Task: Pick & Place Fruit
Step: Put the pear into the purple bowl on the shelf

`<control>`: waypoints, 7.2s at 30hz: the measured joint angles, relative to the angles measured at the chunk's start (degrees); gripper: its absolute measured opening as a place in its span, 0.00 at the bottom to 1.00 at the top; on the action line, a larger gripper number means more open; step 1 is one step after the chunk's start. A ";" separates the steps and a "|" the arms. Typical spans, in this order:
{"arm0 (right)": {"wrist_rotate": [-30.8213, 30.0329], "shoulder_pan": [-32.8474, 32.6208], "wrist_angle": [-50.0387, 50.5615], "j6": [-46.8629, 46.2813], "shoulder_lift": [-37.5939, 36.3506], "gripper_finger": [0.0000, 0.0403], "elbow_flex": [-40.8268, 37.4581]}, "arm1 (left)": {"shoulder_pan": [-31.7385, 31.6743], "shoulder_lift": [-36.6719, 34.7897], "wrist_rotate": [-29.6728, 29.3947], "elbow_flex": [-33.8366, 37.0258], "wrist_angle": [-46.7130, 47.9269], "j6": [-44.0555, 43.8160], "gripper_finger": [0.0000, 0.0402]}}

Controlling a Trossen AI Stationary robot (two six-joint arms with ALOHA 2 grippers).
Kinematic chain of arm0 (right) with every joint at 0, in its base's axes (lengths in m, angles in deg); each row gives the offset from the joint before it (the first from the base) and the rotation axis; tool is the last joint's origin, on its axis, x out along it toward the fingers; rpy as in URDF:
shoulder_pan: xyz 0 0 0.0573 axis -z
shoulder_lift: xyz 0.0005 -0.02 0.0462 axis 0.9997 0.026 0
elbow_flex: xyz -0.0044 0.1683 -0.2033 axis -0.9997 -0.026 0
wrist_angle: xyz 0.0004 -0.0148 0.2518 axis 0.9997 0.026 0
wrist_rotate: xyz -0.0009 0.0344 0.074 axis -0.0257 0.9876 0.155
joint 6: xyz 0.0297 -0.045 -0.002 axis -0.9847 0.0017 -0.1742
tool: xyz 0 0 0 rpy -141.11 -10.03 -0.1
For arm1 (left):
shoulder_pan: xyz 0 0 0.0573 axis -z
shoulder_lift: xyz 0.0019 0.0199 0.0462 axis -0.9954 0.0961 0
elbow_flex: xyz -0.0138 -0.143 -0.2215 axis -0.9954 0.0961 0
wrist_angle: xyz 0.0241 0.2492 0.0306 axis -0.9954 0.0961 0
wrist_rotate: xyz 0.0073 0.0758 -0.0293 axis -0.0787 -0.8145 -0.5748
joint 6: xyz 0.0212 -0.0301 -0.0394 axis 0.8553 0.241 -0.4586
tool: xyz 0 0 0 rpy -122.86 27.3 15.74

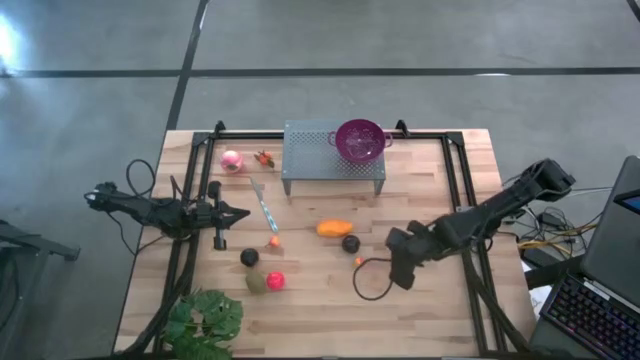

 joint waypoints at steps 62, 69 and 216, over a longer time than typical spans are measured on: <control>-3.68 50.72 -2.06 45.35 12.37 0.37 30.53 | -0.01 0.01 -0.01 0.00 0.01 -0.01 0.03; -3.65 50.71 -1.26 44.30 13.08 0.35 30.53 | 0.01 -0.01 -0.01 0.01 0.00 -0.01 0.03; -3.52 -7.59 31.48 -2.68 16.00 0.37 24.30 | 0.00 -0.01 0.01 0.01 0.00 0.00 0.03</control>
